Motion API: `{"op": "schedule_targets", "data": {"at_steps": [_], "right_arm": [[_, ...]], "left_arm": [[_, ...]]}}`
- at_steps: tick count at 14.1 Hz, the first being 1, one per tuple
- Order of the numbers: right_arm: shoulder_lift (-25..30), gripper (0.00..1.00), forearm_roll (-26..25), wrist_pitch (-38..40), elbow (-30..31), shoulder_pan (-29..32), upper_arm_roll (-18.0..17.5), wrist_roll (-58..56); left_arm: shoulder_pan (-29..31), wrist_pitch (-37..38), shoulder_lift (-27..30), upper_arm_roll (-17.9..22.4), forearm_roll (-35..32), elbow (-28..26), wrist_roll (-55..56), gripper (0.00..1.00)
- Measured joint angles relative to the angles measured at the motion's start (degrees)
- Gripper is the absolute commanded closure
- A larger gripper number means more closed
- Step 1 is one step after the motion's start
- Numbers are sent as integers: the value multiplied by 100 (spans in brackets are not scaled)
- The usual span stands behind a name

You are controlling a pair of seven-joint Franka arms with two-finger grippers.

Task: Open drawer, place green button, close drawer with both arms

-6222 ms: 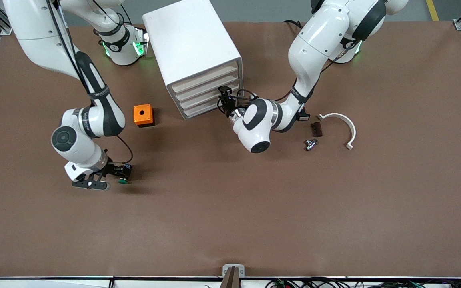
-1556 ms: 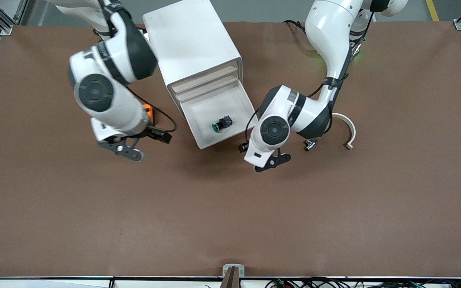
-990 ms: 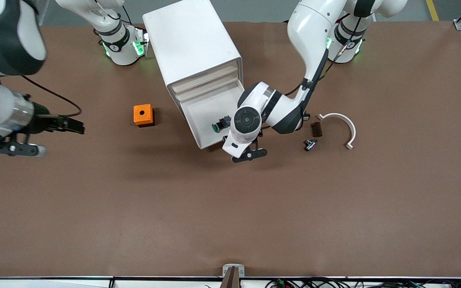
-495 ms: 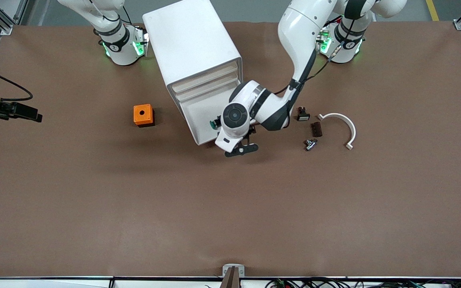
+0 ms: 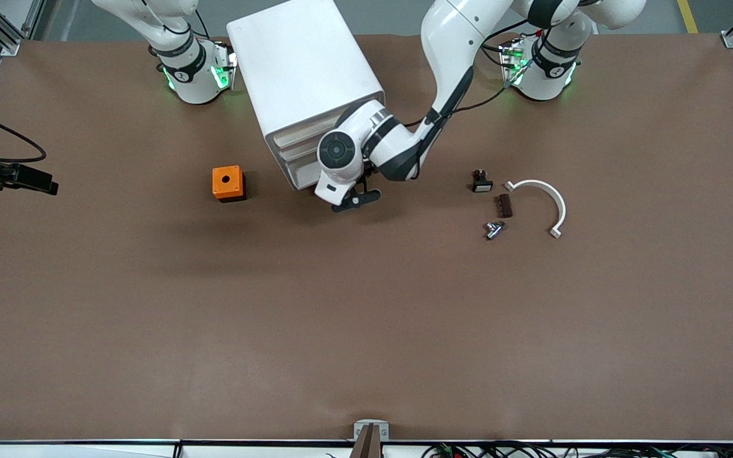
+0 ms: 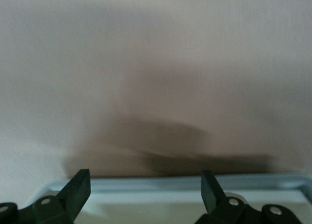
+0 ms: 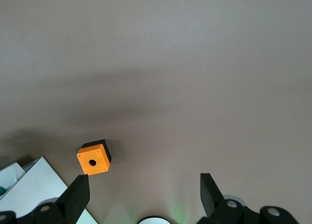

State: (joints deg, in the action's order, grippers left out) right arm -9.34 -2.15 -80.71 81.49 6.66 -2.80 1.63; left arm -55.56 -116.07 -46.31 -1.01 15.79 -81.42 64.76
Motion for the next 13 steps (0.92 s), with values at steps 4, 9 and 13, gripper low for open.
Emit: {"op": "schedule_targets", "data": {"at_steps": [4,9,13], "right_arm": [[0,0,-6,6,-124,1,-14,0],[34,0,-15,607,-299,-49,-111,1],[290,0,18,626,-368,-27,-101,2]], "left_arm": [[-257,-1,0,-35,-6,-2,462,0],[-100,45,45,20,-12,9,611,0],[1139,68,547,88,-473,84,407,0]]}}
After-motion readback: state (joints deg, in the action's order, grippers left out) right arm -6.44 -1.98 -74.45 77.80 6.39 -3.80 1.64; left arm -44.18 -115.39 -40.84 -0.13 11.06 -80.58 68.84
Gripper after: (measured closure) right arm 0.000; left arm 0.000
